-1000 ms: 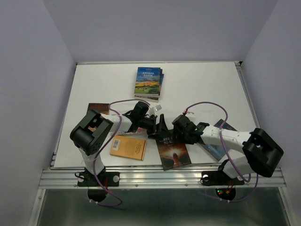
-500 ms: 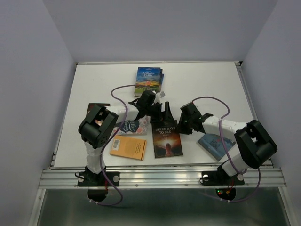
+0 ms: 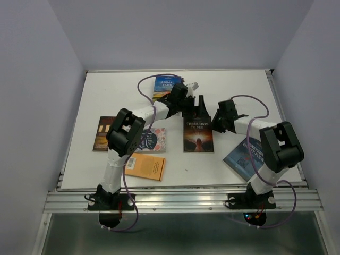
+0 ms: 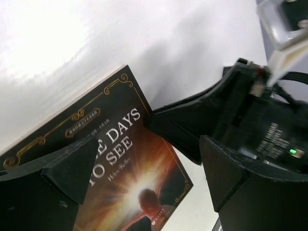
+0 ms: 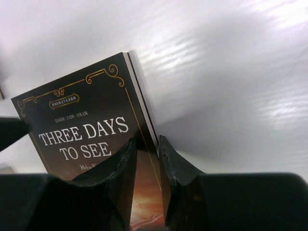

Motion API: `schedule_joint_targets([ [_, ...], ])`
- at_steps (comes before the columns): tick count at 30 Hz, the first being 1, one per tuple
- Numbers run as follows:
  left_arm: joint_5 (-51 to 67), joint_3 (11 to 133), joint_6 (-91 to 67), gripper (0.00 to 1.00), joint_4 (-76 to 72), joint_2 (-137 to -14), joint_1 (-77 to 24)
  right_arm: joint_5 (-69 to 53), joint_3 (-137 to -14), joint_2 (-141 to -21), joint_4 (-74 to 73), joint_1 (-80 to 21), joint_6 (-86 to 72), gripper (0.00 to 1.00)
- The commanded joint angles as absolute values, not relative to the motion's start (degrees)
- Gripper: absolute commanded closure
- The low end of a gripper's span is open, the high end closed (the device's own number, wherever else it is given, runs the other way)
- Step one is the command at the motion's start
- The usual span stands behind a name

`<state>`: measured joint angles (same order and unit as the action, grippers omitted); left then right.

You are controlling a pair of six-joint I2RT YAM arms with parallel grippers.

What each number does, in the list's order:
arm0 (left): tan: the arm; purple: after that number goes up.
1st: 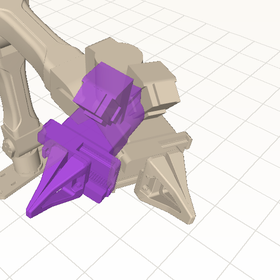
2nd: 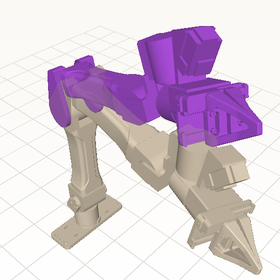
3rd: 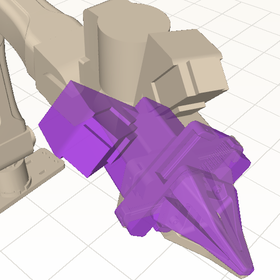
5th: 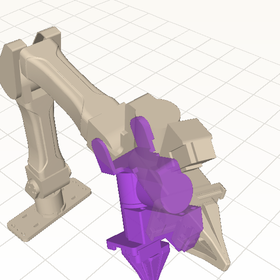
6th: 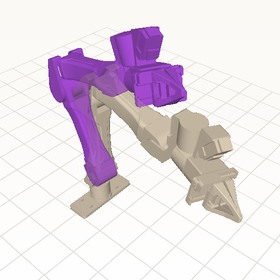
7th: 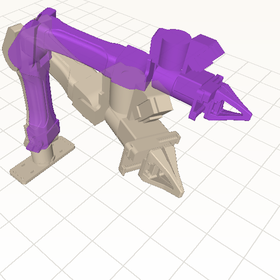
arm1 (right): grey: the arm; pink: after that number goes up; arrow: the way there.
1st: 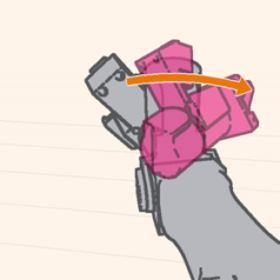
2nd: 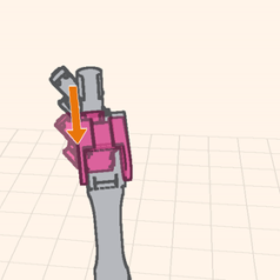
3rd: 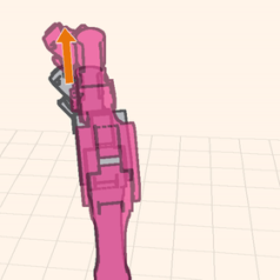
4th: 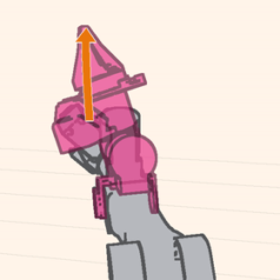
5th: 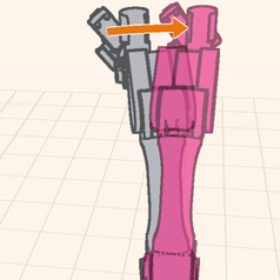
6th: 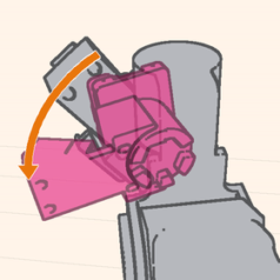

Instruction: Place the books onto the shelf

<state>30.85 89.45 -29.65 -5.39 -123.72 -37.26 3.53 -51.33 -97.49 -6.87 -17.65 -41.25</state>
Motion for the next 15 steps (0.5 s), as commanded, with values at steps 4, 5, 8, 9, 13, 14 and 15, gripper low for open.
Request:
schedule_joint_targets([
  [4,24.88,90.45,-23.99,0.01,-3.16,-111.46,-36.65,12.14,-50.54,-98.97,-16.35,-15.12,-31.47,0.60],
  [5,23.39,87.39,-23.99,0.01,-3.51,-110.40,-36.56,10.91,-50.54,-98.01,-16.26,-15.12,-31.03,0.59],
  [8,21.71,81.49,-25.39,0.01,-3.25,-107.41,-35.69,8.70,-50.10,-96.69,-16.17,-15.12,-29.97,0.50],
  [9,21.62,79.91,-25.92,0.01,-3.34,-107.14,-35.60,7.83,-49.92,-96.42,-16.08,-15.12,-29.45,0.47],
  [13,21.80,73.40,-27.85,0.01,-5.27,-106.87,-35.16,5.36,-48.87,-94.66,-15.91,-15.12,-28.13,0.39],
  [14,22.41,71.30,-28.30,0.01,-6.67,-106.96,-35.07,4.84,-48.35,-94.31,-15.91,-15.12,-27.86,0.39],
  [15,22.85,70.58,-28.56,0.01,-7.38,-107.57,-34.98,4.49,-48.08,-94.13,-15.82,-15.12,-27.25,0.38],
])
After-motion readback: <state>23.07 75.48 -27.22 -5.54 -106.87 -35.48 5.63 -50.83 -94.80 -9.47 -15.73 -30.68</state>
